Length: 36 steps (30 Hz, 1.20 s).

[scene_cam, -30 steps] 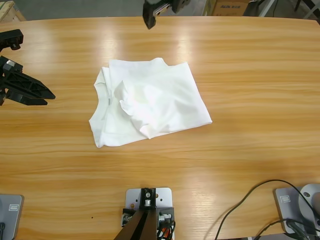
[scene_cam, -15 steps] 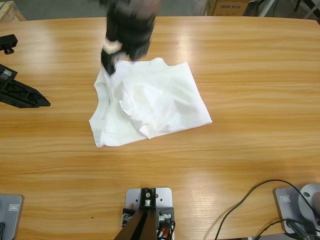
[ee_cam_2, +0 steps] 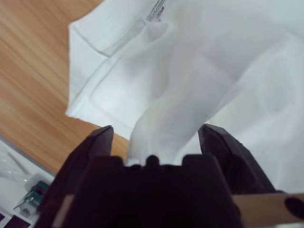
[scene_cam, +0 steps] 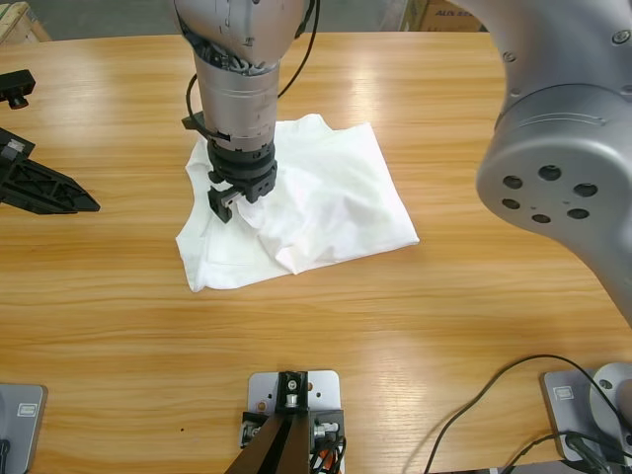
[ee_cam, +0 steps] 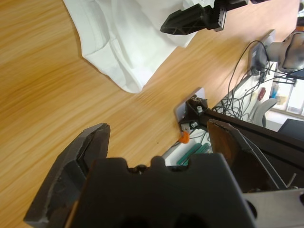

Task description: Fold clothes

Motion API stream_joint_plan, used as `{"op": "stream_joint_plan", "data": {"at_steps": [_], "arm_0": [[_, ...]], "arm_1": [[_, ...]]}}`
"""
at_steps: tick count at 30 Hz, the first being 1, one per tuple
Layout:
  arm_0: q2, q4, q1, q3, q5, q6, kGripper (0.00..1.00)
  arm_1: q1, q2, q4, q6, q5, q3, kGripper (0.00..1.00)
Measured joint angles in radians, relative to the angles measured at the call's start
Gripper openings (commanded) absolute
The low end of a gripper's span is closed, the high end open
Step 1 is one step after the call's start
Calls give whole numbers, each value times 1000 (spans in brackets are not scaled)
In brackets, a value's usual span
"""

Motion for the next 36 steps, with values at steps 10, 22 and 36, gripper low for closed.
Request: {"op": "stream_joint_plan", "data": {"at_steps": [10, 22, 36], "arm_0": [[1, 0, 0, 2, 0, 0, 803], [3, -1, 0, 2, 0, 1, 803], [3, -5, -42, 2, 1, 1, 801]], "arm_1": [[-48, 14, 0, -2, -35, 0, 393], [-50, 39, 0, -24, 4, 0, 706], [-50, -18, 0, -30, -137, 0, 790]]}}
